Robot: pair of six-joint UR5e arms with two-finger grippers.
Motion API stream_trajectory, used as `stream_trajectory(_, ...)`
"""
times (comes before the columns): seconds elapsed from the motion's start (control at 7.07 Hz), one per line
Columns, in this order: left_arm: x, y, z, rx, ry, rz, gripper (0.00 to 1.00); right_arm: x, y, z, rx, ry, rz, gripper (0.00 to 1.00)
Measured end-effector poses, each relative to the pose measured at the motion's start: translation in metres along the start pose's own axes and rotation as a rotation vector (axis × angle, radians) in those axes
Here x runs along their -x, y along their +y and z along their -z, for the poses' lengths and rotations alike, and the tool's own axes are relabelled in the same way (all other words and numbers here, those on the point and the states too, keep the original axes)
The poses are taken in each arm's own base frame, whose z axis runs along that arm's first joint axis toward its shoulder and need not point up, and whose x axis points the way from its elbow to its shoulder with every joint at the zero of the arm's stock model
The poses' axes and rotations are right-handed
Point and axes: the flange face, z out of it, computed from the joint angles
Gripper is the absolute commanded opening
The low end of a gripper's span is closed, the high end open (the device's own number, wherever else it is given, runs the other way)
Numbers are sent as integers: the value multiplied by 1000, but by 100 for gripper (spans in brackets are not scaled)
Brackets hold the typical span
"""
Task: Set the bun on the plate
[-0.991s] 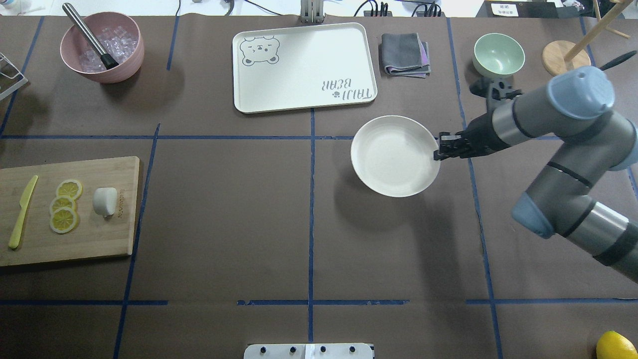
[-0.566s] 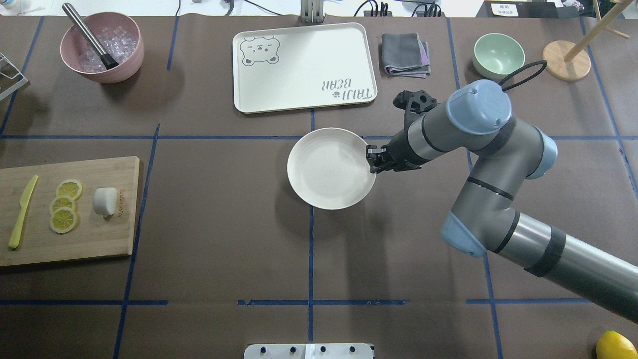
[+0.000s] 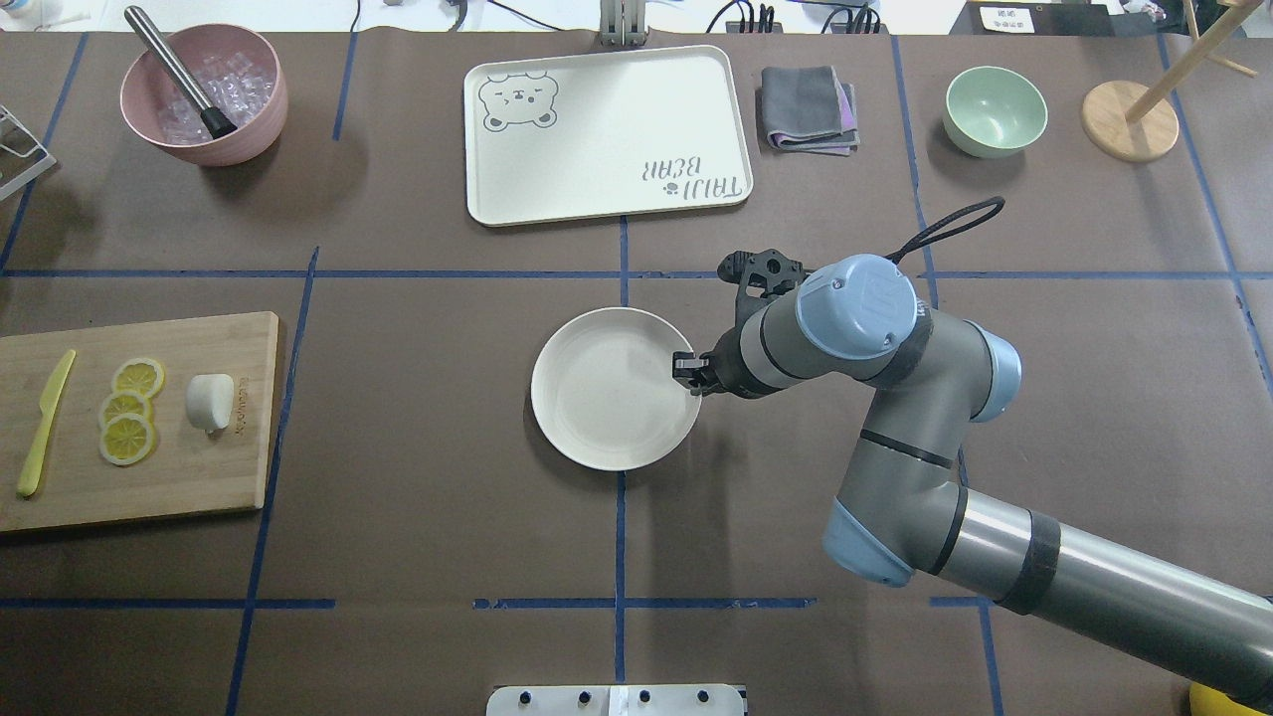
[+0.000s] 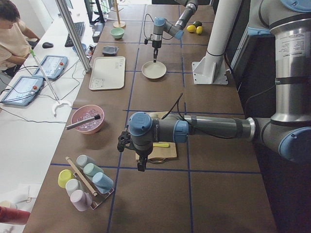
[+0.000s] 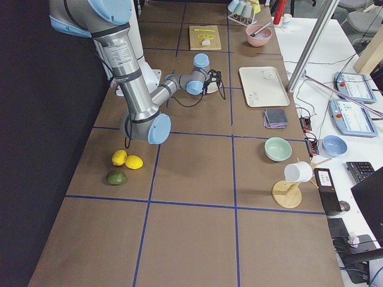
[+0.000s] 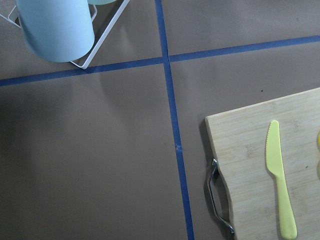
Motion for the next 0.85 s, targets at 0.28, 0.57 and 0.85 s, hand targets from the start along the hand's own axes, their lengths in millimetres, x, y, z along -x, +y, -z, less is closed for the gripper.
stream_trajectory(0.28, -1, 0, 1, -2, 0, -2, 100, 1, 3, -3, -11, 4, 4, 100)
stream_trajectory(0.57, -1, -1, 1, -3, 0, -3, 100, -5, -10, 2, -29, 24, -1, 100)
stream_trajectory(0.85, -2, -1, 2, -5, -1, -6, 100, -47, -70, 38, -5, 86, 15, 100)
